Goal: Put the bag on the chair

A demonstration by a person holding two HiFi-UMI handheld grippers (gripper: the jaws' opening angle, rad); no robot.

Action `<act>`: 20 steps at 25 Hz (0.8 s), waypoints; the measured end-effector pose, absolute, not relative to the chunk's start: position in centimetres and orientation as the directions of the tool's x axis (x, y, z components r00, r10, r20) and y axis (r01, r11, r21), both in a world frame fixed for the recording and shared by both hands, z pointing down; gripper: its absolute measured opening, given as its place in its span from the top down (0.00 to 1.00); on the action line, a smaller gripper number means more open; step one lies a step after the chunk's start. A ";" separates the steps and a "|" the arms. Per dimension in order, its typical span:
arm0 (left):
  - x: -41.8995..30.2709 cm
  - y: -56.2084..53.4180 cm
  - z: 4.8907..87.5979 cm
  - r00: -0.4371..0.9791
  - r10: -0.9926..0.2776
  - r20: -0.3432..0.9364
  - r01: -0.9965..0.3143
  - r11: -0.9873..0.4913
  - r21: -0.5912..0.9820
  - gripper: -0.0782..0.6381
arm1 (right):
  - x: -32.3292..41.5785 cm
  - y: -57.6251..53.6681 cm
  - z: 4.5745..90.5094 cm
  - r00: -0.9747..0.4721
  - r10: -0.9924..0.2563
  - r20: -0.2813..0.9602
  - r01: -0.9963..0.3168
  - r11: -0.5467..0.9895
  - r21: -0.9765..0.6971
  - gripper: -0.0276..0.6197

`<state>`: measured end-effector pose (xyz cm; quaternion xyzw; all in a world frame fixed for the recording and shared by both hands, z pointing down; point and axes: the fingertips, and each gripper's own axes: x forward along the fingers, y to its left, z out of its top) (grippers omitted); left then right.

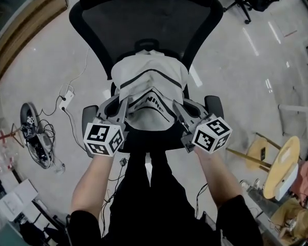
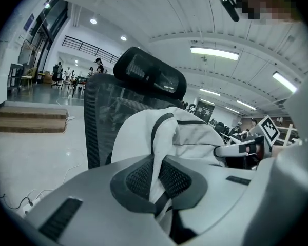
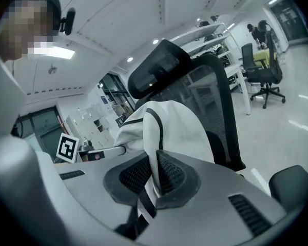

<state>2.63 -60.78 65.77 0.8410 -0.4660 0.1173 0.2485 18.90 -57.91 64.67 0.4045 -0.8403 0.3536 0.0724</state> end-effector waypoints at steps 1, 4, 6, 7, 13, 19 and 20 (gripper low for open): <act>2.6 -61.5 66.0 0.534 -0.727 0.431 -0.845 -0.441 0.304 0.85 | 19.1 -58.8 65.0 -0.656 -0.637 0.405 -0.730 0.399 -0.555 0.90; 2.8 -62.9 67.1 0.536 -0.720 0.442 -0.844 -0.448 0.294 0.85 | 19.8 -61.1 66.6 -0.629 -0.655 0.419 -0.738 0.331 -0.589 0.90; 2.8 -63.5 68.0 0.542 -0.706 0.455 -0.840 -0.449 0.305 0.85 | 20.8 -62.1 68.2 -0.604 -0.669 0.434 -0.735 0.258 -0.627 0.90; 2.8 -63.6 68.4 0.545 -0.700 0.461 -0.838 -0.447 0.312 0.84 | 21.3 -62.3 68.9 -0.594 -0.675 0.438 -0.727 0.218 -0.651 0.90; 1.8 -63.1 69.3 0.538 -0.700 0.470 -0.843 -0.434 0.318 0.80 | 21.7 -61.3 69.5 -0.556 -0.679 0.479 -0.775 0.216 -0.594 0.82; 1.2 -63.0 68.8 0.534 -0.682 0.500 -0.845 -0.441 0.302 0.67 | 22.1 -61.0 68.9 -0.514 -0.647 0.564 -0.838 0.237 -0.491 0.79; 1.0 -62.8 68.6 0.537 -0.675 0.505 -0.843 -0.448 0.298 0.65 | 21.9 -60.9 68.7 -0.504 -0.642 0.578 -0.848 0.238 -0.474 0.78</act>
